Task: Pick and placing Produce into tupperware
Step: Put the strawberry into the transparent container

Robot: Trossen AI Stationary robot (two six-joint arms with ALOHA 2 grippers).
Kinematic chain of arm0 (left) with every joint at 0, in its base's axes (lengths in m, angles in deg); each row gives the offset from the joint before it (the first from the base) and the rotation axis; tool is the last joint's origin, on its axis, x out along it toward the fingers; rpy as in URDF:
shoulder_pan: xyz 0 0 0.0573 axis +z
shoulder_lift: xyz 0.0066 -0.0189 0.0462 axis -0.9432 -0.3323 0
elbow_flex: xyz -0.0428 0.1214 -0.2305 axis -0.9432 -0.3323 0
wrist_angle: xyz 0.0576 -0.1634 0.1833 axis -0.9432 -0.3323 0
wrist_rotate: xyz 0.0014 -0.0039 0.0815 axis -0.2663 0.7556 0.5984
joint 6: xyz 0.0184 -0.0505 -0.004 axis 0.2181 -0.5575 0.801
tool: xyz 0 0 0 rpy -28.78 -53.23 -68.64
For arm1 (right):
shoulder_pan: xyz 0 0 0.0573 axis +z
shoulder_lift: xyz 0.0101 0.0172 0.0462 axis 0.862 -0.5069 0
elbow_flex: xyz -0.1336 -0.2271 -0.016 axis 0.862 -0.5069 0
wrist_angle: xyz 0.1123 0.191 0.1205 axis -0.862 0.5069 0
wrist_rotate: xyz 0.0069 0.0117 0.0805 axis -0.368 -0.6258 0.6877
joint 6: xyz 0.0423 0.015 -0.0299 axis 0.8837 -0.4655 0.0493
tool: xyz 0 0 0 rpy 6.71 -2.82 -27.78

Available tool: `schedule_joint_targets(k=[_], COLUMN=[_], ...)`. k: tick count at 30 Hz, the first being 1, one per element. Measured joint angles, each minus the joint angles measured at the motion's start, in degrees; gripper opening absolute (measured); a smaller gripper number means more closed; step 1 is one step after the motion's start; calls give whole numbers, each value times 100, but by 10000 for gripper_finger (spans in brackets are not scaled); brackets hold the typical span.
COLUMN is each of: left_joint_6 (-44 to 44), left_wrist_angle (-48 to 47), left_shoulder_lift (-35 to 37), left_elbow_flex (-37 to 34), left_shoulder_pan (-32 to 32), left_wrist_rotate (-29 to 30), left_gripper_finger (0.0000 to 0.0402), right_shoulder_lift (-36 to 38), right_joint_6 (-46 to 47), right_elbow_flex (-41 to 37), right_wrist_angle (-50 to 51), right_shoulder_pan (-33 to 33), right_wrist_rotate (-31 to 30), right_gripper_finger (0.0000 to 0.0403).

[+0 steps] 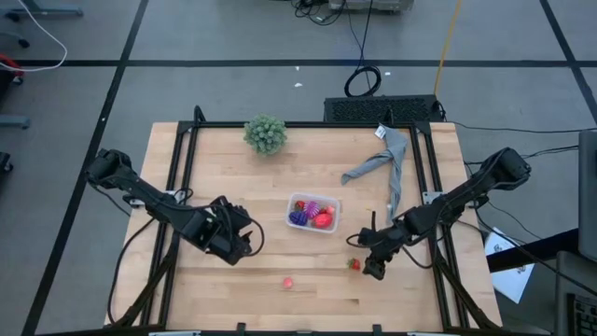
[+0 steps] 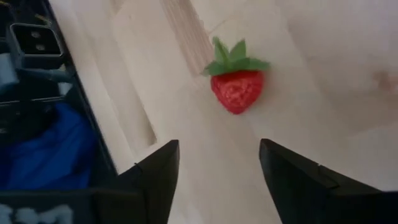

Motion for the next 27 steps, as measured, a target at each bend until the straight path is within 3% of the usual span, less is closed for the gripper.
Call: schedule_joint_targets(k=[9, 21, 27], left_joint_6=[18, 33, 33], left_wrist_angle=[24, 50, 48], left_shoulder_lift=[0, 0, 0], left_elbow_flex=[0, 0, 0], left_shoulder_pan=[-22, -22, -22], left_wrist_rotate=[2, 4, 3], left_gripper_finger=[308, 308, 308], right_shoulder_lift=[0, 0, 0], right_joint_6=[-84, -407, 254], right_elbow_flex=[-208, -208, -208], right_wrist_angle=[-878, -820, -925], right_shoulder_pan=[-31, -26, -16], right_wrist_rotate=[42, -136, -121], right_gripper_finger=[242, 242, 242])
